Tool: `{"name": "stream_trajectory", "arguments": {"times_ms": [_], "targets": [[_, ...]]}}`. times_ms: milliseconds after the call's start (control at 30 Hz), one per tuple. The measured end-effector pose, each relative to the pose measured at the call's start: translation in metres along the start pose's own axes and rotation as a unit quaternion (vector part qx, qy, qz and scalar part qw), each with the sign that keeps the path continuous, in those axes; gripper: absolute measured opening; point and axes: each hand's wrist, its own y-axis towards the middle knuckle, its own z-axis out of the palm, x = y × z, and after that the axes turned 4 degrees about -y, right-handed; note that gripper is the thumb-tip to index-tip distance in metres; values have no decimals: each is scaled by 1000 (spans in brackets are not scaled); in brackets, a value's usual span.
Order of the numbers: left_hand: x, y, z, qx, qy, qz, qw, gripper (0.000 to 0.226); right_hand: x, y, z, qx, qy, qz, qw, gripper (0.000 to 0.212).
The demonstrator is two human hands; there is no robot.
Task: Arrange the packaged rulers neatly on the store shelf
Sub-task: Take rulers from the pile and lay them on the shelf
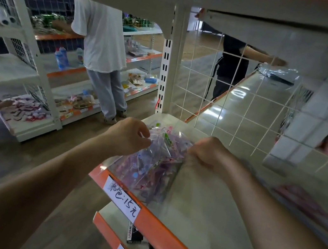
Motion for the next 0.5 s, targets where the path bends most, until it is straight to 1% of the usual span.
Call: {"name": "stream_trajectory", "arguments": {"times_ms": [67,100,167,267,333,400,433,500], "targets": [[0,3,1,1,-6,0,1000,24,1,-4,-8,0,62,-1,998,20],[0,5,2,0,-12,0,1000,23,1,-5,-12,-3,94,-16,995,20],[-2,7,3,-4,-33,-2,999,22,2,-11,-18,-10,139,-53,989,11],[-6,9,5,-5,-85,2,996,22,6,-16,-26,-51,170,-95,979,10],[-9,10,7,-9,-132,3,991,25,11,-19,-30,-101,173,-132,971,13],[-13,11,7,-13,-195,-3,981,32,19,-22,-34,-130,187,-167,959,13],[-16,12,8,-9,-237,-10,971,36,24,-24,-35,-128,195,-184,955,13],[-21,12,9,7,-330,-25,944,38,33,-27,-34,-84,196,-220,952,10]]}}
